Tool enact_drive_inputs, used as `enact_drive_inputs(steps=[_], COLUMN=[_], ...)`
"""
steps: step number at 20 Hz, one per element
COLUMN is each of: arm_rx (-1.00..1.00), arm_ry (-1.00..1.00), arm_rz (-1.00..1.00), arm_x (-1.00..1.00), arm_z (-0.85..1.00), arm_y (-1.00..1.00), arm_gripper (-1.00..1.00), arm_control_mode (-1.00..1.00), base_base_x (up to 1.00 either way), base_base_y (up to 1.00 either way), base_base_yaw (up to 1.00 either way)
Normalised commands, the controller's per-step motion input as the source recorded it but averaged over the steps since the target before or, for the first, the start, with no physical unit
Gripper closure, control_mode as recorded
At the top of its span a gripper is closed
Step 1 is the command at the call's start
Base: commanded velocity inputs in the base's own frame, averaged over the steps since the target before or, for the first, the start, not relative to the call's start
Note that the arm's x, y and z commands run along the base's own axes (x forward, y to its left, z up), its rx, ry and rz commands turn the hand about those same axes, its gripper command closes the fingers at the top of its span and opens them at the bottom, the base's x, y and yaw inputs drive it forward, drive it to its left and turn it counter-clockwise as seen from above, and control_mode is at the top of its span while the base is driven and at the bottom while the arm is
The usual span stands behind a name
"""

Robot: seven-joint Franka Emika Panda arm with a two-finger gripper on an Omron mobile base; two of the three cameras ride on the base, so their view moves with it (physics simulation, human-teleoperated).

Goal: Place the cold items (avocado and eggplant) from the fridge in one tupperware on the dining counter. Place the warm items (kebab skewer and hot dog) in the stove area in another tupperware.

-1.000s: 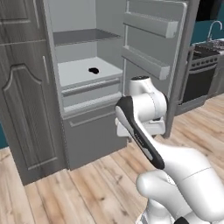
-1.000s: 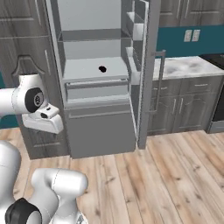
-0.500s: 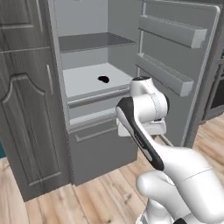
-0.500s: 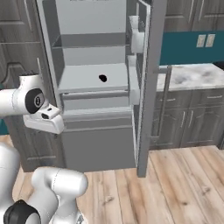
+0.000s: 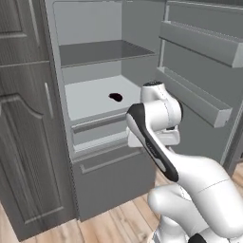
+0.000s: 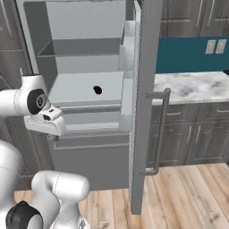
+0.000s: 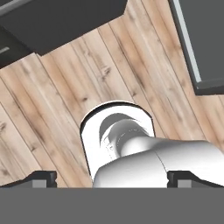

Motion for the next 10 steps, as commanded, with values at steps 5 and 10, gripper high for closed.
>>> enact_drive_inputs(steps=[5, 10], arm_rx=[0.00, 0.00], arm_ry=[0.00, 0.00], arm_rz=[0.00, 0.00], arm_x=[0.00, 0.00], arm_z=[0.00, 0.00], arm_y=[0.00, 0.00], arm_gripper=[-1.00, -1.00], arm_control_mode=[1.00, 1.00], base_base_x=[0.53, 0.40], base_base_y=[0.00, -0.15], base_base_yaw=[-0.09, -0.17])
